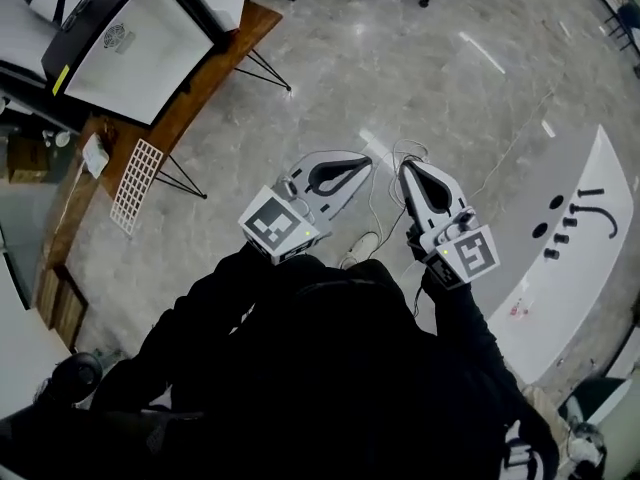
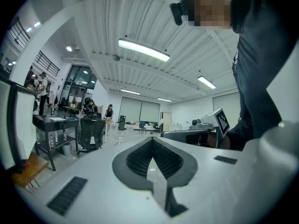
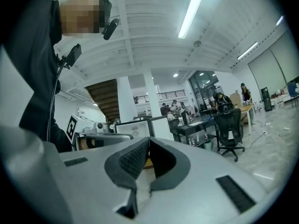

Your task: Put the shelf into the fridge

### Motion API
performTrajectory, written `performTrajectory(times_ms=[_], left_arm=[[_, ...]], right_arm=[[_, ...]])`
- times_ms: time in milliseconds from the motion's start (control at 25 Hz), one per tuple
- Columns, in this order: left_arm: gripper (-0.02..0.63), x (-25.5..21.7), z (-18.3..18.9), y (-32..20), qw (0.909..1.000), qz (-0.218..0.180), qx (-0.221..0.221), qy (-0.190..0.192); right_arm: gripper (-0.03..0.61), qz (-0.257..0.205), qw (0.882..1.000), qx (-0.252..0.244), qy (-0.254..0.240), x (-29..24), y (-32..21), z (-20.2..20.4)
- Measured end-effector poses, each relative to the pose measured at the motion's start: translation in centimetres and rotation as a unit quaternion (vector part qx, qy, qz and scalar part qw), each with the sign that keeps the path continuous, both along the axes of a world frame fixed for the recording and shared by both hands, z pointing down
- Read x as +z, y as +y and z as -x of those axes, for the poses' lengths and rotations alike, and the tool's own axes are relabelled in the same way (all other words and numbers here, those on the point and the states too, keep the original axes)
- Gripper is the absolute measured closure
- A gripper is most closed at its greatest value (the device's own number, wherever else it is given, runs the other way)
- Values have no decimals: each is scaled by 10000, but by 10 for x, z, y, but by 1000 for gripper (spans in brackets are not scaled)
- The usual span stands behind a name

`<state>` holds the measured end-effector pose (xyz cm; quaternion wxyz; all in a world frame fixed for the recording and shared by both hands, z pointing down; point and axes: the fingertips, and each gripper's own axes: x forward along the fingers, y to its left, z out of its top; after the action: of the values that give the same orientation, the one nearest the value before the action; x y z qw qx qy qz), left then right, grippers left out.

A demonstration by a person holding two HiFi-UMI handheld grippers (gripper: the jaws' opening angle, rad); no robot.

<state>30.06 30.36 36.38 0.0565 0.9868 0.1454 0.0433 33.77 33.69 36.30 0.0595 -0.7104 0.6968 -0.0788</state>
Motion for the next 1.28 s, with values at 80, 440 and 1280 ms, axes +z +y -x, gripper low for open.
performTrajectory(times_ms=[80,440,1280], left_arm=[[607,1,8,-10,9996,-12,-290,3],[607,9,87,-74,9832,-2,-1826,-63],[607,25,380,-263,9439,4,-3302,95]], right_arm=[[572,-41,9993,-382,-36,3,-15,6],[572,25,9761,-2169,139,20,-83,86],[572,-113,9234,-3836,131,15,-286,387]])
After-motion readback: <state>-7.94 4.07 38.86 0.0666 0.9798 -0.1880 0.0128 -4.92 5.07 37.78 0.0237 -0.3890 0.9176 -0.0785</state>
